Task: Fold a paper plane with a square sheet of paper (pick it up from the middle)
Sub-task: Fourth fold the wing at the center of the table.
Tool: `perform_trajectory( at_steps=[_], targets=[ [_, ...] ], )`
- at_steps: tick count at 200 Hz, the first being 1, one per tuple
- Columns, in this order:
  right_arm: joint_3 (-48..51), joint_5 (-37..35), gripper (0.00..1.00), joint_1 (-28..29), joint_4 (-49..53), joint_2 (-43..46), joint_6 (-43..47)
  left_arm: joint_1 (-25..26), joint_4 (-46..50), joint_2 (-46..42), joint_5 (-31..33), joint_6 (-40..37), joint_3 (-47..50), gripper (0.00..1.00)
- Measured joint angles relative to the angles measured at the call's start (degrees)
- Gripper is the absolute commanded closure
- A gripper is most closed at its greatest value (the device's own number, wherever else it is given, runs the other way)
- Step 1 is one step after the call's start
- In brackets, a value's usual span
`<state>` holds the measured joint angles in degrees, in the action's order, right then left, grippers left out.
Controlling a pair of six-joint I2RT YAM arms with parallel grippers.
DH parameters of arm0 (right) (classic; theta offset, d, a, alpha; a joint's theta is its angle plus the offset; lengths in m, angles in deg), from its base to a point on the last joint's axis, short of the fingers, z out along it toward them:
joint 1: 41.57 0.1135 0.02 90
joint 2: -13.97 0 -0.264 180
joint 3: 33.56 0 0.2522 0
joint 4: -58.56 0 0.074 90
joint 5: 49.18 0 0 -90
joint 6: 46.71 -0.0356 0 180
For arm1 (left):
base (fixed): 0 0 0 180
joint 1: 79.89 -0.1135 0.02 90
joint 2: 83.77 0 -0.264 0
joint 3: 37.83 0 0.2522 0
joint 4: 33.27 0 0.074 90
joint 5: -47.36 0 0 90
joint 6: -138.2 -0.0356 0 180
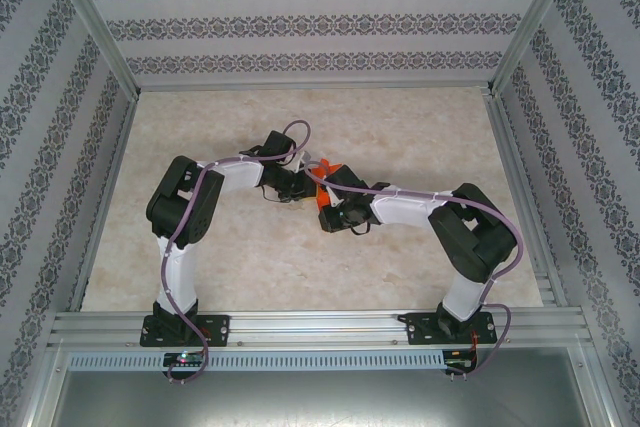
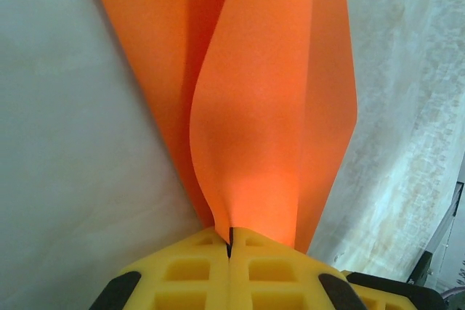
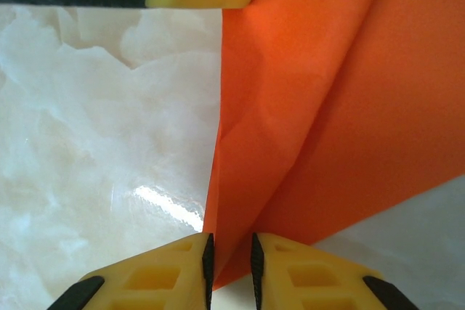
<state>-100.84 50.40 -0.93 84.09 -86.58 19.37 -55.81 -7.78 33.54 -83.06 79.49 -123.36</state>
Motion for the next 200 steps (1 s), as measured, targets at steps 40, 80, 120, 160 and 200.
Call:
perform_trajectory(
  at_steps=[40, 80, 120, 160, 200],
  targets=[
    [-0.1, -0.6, 0.73, 0.4, 0.0, 0.0, 0.3, -0.3, 1.0, 0.0, 0.2, -0.9, 0.0, 1.00],
    [-0.1, -0.3, 0.72, 0.4, -0.1, 0.0, 0.3, -0.3, 2.7, 0.1, 0.4, -1.7, -1.4, 1.00],
    [0.2, 0.8, 0.69, 0.4, -1.1, 0.1, 0.3, -0.3, 3.9, 0.7, 0.3, -2.8, -2.8, 1.00],
    [2.7, 4.0, 0.67, -1.0, -2.9, 2.9, -0.3, -0.5, 5.0, 1.4, 0.4, -3.9, -3.3, 1.00],
    [4.8, 7.9, 0.68, -4.3, -6.5, 5.4, -2.5, -0.6, 5.7, 1.4, 0.6, -4.3, -3.8, 1.00]
  ],
)
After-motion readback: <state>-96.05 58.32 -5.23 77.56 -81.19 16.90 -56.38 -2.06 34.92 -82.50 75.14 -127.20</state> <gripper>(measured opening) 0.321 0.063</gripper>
